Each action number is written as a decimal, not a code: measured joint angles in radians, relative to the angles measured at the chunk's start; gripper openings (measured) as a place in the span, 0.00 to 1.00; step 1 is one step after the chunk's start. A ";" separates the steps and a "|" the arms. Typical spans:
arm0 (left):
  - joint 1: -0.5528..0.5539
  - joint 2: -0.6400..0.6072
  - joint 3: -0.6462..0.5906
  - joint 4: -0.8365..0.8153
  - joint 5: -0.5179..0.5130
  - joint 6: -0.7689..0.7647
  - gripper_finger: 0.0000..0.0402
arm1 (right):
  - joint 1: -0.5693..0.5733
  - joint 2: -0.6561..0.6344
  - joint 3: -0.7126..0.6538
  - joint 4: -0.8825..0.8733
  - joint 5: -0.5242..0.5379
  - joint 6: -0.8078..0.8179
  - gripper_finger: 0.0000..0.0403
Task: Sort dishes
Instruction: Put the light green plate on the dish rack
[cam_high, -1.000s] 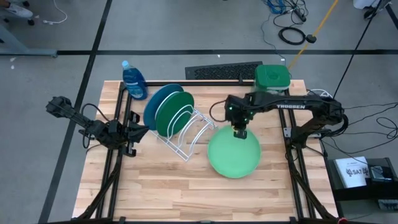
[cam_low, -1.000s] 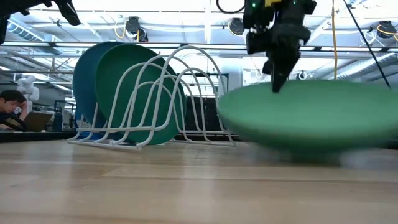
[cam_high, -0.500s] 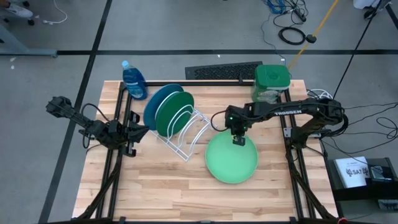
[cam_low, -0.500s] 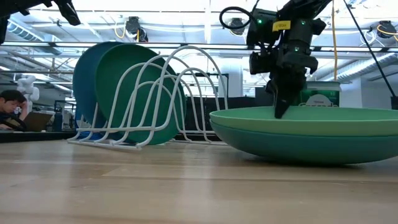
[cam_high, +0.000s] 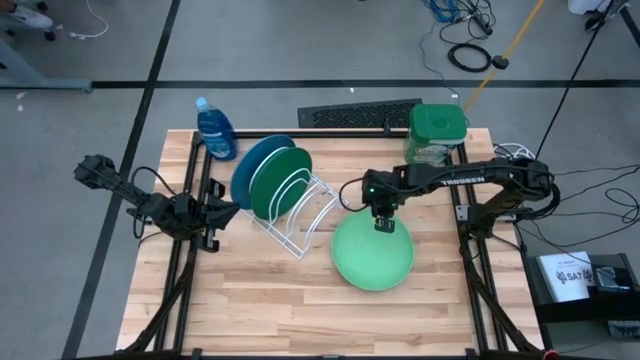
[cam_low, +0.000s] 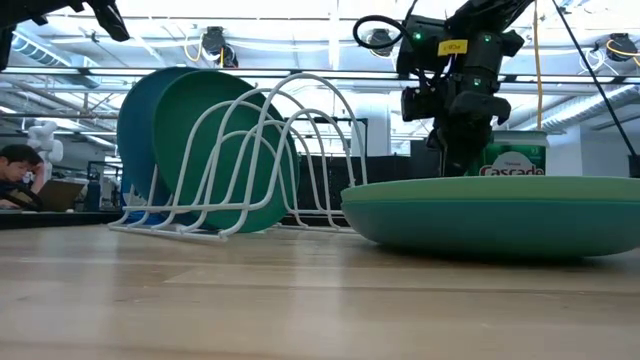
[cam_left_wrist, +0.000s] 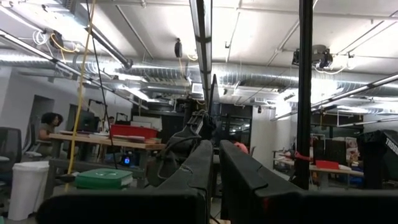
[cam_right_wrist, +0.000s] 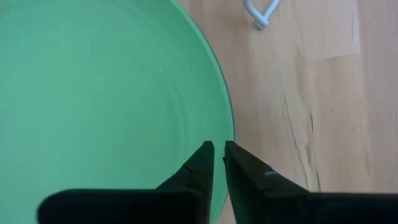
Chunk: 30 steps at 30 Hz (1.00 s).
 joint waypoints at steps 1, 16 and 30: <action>0.000 0.000 0.000 0.000 0.000 0.000 0.08 | 0.000 0.000 0.000 0.000 0.000 0.001 0.06; 0.000 0.000 0.000 0.000 0.000 0.000 0.08 | 0.000 0.070 -0.001 0.001 0.044 0.001 0.31; 0.000 0.000 0.000 -0.004 0.000 0.001 0.08 | 0.000 0.114 0.009 0.051 0.022 -0.047 0.05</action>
